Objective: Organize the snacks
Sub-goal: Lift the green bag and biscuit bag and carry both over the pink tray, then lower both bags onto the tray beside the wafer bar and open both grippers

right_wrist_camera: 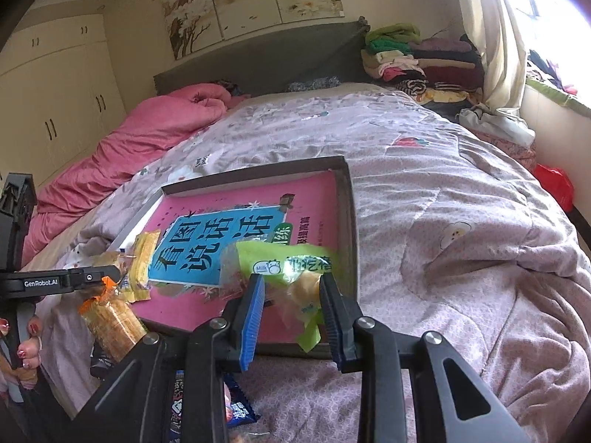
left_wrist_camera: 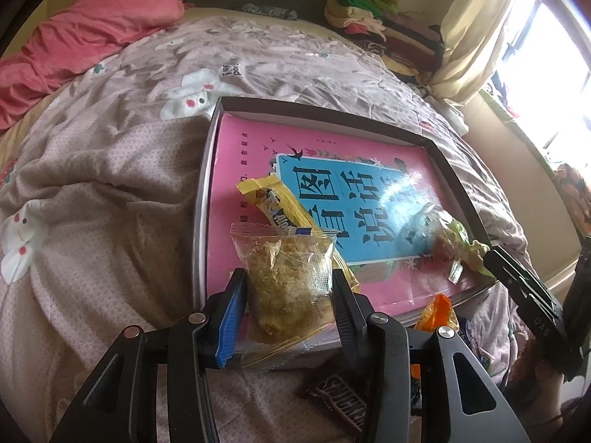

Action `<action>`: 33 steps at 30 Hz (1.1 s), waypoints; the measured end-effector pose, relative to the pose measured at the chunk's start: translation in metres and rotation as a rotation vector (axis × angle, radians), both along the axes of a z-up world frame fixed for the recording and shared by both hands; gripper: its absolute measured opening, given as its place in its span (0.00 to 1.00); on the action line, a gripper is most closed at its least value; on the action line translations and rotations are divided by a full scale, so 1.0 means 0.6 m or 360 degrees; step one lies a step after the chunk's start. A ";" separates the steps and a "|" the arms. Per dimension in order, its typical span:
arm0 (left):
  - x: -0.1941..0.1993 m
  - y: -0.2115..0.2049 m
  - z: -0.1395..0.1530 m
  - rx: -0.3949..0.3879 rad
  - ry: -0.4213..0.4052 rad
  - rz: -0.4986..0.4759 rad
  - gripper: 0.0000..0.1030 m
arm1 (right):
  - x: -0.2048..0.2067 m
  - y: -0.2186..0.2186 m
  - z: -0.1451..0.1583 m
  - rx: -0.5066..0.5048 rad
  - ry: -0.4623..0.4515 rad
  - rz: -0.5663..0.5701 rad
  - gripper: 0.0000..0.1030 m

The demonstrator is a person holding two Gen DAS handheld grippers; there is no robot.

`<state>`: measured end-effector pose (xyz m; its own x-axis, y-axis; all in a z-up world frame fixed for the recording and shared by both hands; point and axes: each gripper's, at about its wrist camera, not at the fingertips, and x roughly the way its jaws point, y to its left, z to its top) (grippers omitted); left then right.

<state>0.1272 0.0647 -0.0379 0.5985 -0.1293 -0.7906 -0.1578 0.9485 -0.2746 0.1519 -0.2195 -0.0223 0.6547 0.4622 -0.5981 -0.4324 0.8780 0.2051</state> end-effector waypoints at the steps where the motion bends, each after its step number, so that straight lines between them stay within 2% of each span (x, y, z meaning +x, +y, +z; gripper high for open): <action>1: 0.001 -0.001 0.000 -0.0002 0.0001 -0.0003 0.45 | 0.001 0.002 -0.001 0.0003 0.0003 0.0008 0.31; 10: 0.008 -0.009 -0.002 -0.0013 0.0005 -0.0022 0.45 | 0.003 0.020 -0.012 -0.0011 0.0047 0.0068 0.31; 15: 0.010 -0.011 -0.004 -0.0022 0.0007 -0.0028 0.45 | -0.001 0.012 -0.003 -0.0010 -0.0005 0.0028 0.31; 19: 0.011 -0.013 -0.005 -0.0031 0.0008 -0.0037 0.45 | 0.010 0.003 -0.009 0.0017 0.0046 -0.0006 0.31; 33: 0.010 -0.014 -0.006 -0.0034 0.0018 -0.0041 0.45 | 0.009 0.005 -0.012 0.0028 0.0058 0.0027 0.31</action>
<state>0.1331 0.0560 -0.0413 0.5856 -0.1614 -0.7944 -0.1366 0.9463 -0.2930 0.1570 -0.2166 -0.0293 0.6244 0.4836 -0.6134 -0.4393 0.8667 0.2362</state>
